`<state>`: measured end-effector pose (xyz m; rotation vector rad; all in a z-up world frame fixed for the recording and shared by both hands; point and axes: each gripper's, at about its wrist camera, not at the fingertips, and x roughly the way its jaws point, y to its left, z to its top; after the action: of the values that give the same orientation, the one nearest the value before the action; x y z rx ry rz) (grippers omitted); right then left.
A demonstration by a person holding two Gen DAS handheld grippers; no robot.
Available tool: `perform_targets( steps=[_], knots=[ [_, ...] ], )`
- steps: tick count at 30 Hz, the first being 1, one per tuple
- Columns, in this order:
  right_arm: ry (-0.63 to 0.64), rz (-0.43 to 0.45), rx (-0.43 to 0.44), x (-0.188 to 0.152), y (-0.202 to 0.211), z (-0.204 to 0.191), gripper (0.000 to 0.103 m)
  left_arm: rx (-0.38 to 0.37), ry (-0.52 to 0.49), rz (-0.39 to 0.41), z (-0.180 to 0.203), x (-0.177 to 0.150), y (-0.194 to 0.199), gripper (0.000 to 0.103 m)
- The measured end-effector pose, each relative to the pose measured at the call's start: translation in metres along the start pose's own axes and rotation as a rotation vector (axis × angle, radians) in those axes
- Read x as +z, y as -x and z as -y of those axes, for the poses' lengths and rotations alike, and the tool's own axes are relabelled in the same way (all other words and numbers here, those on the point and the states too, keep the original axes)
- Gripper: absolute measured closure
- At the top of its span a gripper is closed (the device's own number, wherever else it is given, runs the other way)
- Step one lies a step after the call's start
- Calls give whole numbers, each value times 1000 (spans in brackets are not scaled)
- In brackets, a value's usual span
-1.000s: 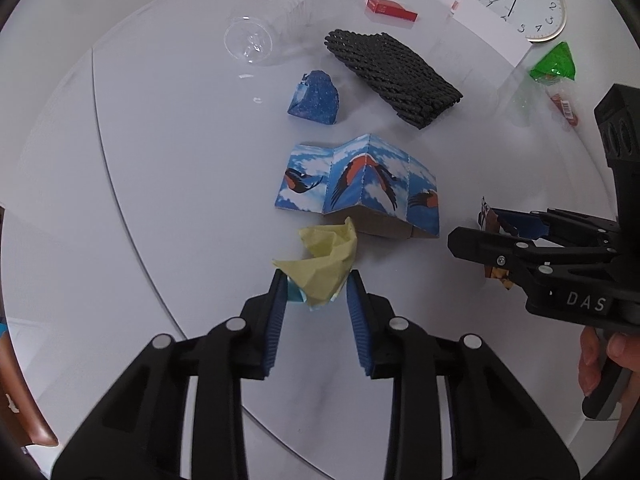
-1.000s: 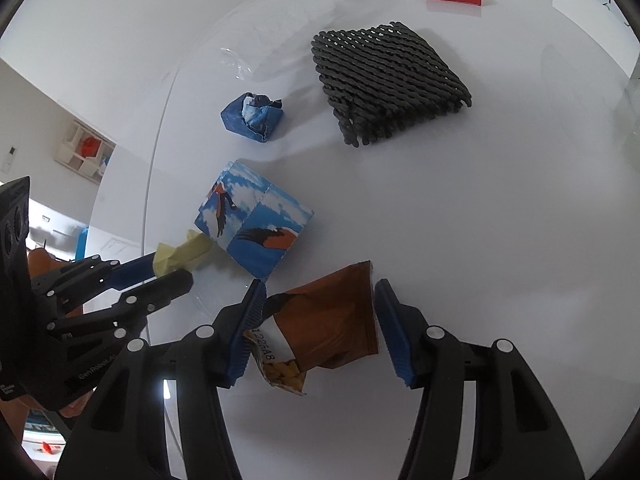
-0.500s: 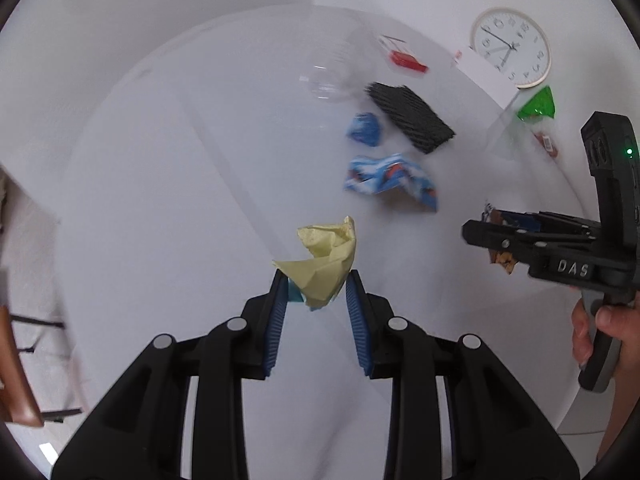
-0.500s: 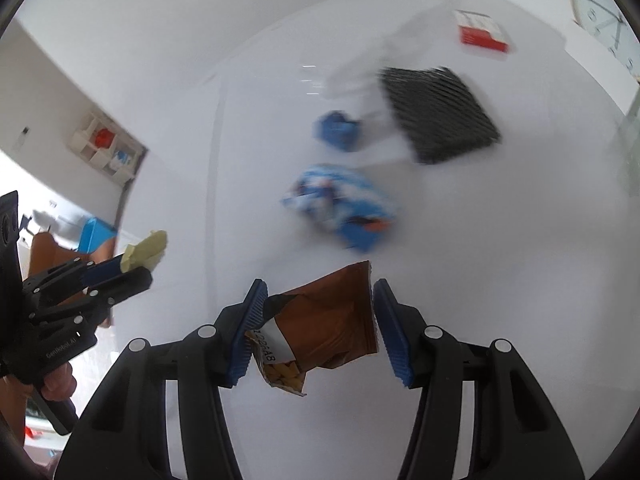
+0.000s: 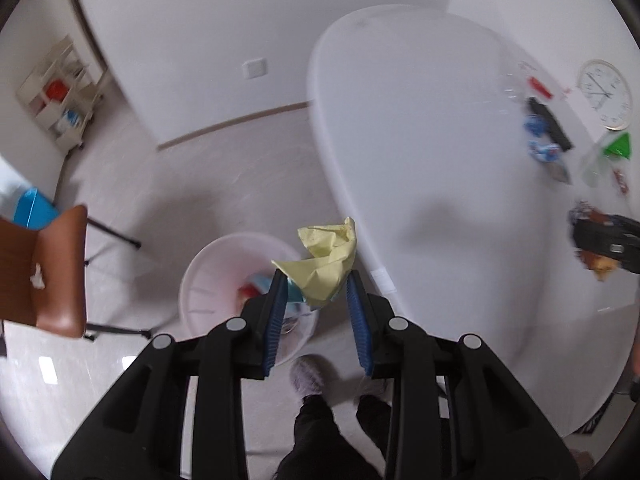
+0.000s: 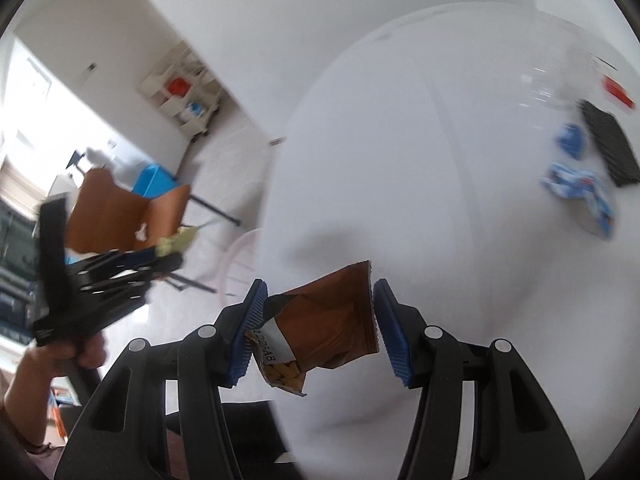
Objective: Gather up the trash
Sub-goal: 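Carry both items over the wastebasket and open both tools to drop them, then move both open tools back over the table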
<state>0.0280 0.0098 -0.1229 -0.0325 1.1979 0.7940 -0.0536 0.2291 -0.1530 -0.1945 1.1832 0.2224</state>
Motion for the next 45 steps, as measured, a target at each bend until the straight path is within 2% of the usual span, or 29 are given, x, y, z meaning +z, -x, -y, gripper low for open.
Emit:
perform_targets(
  steps=[6, 9, 12, 14, 20, 24, 29, 31, 33, 36, 40, 45],
  knots=[
    [84, -36, -6, 16, -27, -67, 48, 7, 68, -93, -58, -9, -56, 72],
    [109, -52, -15, 21, -35, -85, 48, 3, 92, -126, -78, -12, -75, 67],
    [122, -77, -25, 27, -50, -98, 48, -12, 126, -127, -91, -12, -80, 48],
    [130, -89, -25, 27, -56, -105, 48, -14, 137, -113, -94, -12, -77, 32],
    [176, -131, -29, 28, -80, -123, 48, 2, 209, -76, -115, -14, -50, 10],
    [237, -169, -14, 32, -107, -142, 48, 22, 259, -38, -130, -21, -24, 8],
    [313, -212, -1, 30, -139, -165, 47, 83, 263, 5, -140, -34, 9, 8],
    [340, -232, 2, 31, -151, -173, 42, 114, 266, 12, -142, -38, 17, 8],
    [375, -248, -10, 29, -162, -180, 29, 134, 274, 18, -144, -41, 23, 8],
    [406, -253, -36, 26, -167, -184, 17, 148, 294, 24, -146, -43, 28, 8],
    [397, -249, -54, 28, -160, -184, 13, 156, 317, 29, -143, -45, 34, 8],
    [335, -186, -75, 37, -125, -174, 6, 147, 291, 43, -125, -41, 44, 8]
  ],
)
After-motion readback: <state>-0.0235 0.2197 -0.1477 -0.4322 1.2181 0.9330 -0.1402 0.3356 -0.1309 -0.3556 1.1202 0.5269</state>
